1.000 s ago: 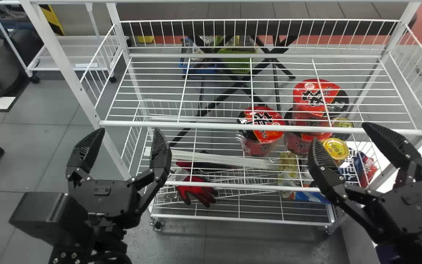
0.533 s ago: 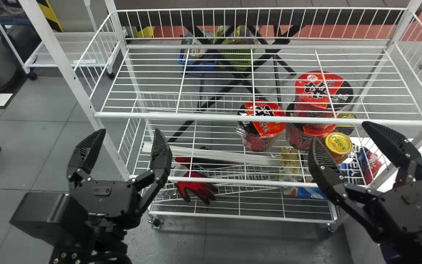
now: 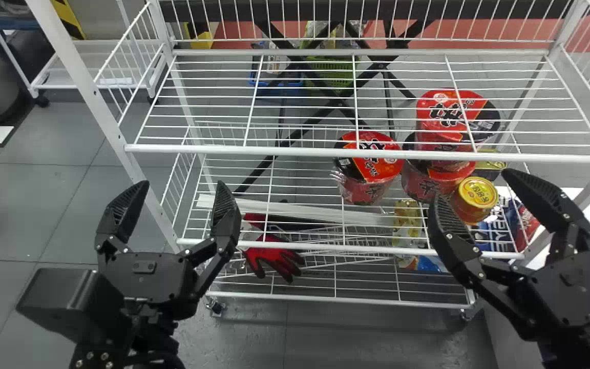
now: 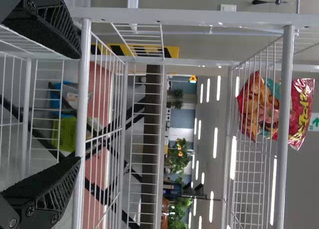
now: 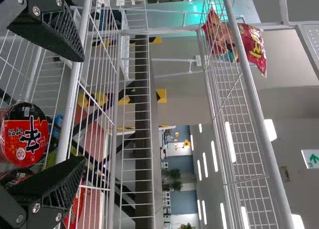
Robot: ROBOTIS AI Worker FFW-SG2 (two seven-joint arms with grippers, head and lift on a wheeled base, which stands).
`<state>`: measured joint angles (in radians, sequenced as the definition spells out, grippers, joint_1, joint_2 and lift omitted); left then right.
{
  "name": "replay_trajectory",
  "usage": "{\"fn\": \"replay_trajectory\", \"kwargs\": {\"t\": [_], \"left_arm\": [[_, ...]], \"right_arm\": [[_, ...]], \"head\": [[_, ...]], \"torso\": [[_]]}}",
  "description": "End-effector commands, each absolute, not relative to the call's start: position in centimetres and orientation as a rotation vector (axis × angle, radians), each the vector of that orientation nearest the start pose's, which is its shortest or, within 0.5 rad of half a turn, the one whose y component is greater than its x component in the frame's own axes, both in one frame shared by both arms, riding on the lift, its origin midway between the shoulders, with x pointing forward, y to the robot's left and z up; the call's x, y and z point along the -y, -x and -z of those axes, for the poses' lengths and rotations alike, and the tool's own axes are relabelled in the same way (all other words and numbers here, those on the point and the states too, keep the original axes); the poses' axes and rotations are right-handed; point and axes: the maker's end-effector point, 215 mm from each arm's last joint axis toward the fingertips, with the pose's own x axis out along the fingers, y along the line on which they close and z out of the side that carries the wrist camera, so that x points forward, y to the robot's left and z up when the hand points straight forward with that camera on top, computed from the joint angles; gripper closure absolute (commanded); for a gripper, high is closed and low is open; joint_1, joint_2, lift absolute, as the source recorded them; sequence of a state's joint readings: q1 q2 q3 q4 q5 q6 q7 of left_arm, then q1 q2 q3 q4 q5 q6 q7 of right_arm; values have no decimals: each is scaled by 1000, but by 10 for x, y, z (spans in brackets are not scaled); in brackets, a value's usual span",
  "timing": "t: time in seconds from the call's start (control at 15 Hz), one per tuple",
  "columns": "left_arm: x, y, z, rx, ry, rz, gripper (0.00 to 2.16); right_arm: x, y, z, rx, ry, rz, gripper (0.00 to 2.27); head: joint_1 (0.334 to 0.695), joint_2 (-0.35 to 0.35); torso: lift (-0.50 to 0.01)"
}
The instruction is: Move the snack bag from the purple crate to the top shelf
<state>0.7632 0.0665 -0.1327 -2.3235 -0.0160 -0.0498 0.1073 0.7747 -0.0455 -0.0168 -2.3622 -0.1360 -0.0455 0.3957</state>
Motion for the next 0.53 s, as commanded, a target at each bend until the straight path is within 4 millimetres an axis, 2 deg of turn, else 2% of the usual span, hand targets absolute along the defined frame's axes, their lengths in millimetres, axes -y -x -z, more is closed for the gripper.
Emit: {"fn": "replay_trajectory", "kwargs": {"t": [0.0,0.2,0.33,0.47], "left_arm": [[-184,-375,279,31,32,34,83],[-185,-377,284,22,28,34,83],[-185,-379,290,6,20,31,83],[-184,-381,295,-1,22,33,83]], "right_arm": [[154,-362,261,48,-70,-395,127],[171,-362,249,41,-46,-369,124],[195,-362,263,-115,-39,-306,124],[235,-349,282,-294,-24,-207,124]], "head": [[695,53],[695,46],[695,28],[695,3]], "torso": [[-456],[-456],[-456],[-456]]}}
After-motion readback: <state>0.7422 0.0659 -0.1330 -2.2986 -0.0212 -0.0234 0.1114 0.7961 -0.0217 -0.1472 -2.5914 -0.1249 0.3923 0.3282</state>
